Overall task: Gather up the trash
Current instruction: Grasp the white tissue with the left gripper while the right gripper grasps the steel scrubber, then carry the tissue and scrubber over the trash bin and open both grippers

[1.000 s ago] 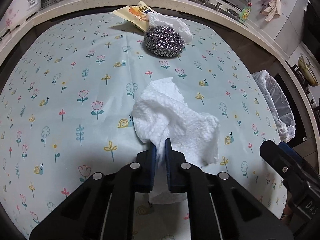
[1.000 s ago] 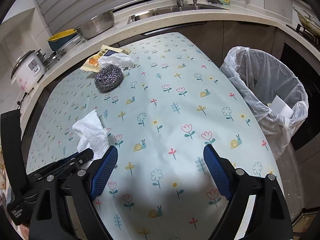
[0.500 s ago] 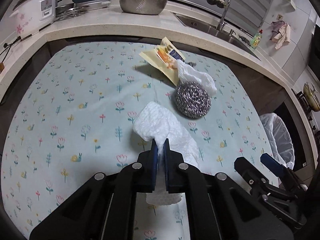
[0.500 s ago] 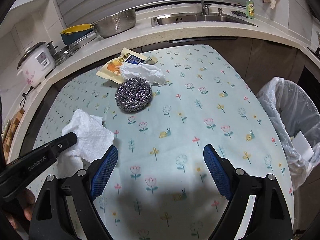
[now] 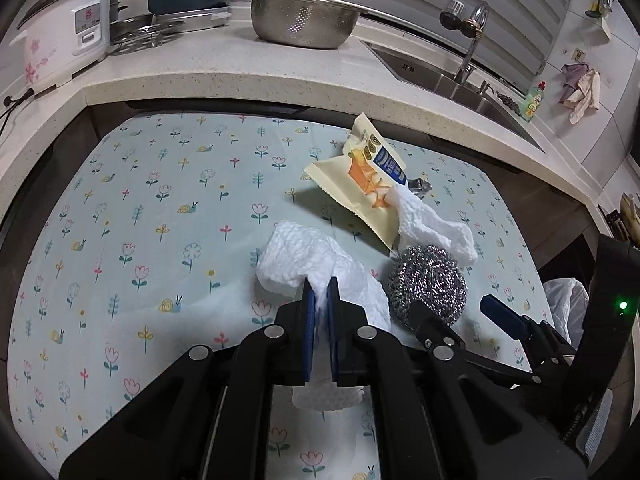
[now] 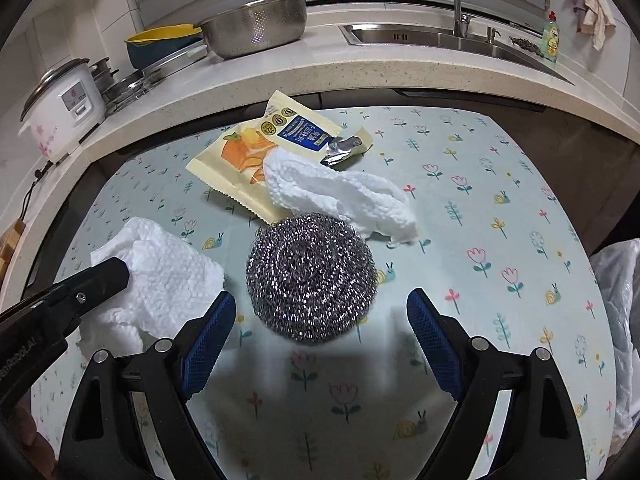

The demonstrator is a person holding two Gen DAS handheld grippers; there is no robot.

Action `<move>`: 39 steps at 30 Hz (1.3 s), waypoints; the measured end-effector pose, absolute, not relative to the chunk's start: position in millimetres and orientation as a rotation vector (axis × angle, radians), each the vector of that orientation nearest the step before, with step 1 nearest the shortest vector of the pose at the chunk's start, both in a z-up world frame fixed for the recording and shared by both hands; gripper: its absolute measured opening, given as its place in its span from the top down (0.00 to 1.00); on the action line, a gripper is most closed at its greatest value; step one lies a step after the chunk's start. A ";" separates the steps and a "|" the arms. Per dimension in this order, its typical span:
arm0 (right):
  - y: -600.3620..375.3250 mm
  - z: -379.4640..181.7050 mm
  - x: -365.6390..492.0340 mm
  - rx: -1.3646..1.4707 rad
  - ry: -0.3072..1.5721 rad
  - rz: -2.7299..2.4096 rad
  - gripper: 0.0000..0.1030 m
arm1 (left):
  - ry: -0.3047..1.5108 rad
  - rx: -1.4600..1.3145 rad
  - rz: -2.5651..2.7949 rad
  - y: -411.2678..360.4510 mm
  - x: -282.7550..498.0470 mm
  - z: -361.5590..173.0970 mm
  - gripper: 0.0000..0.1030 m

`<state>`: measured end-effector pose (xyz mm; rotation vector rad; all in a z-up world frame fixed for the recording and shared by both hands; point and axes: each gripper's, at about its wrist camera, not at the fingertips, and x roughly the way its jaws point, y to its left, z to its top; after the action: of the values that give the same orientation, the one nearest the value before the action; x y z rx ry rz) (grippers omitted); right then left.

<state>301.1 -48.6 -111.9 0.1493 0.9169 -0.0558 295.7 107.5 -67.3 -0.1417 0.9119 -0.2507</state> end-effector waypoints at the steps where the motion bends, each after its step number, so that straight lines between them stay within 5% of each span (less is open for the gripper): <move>1: -47.5 -113.9 305.4 0.149 0.919 -0.053 0.18 | 0.910 -0.145 -0.250 108.7 299.2 -67.8 0.94; 8: -36.9 -123.5 323.0 0.118 0.921 -0.040 0.20 | 0.914 -0.152 -0.245 112.7 314.0 -73.4 0.94; 12: -37.0 -121.0 318.3 0.123 0.921 -0.021 0.30 | 0.912 -0.154 -0.244 114.3 312.5 -72.5 0.94; 39: -128.2 -25.1 165.7 0.221 0.743 -0.132 0.30 | 0.790 -0.078 -0.407 24.5 199.9 17.5 0.94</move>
<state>165.7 -128.2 -25.1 0.2211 0.7432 -0.1321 199.9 24.5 17.5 -0.0775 0.7903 -0.4065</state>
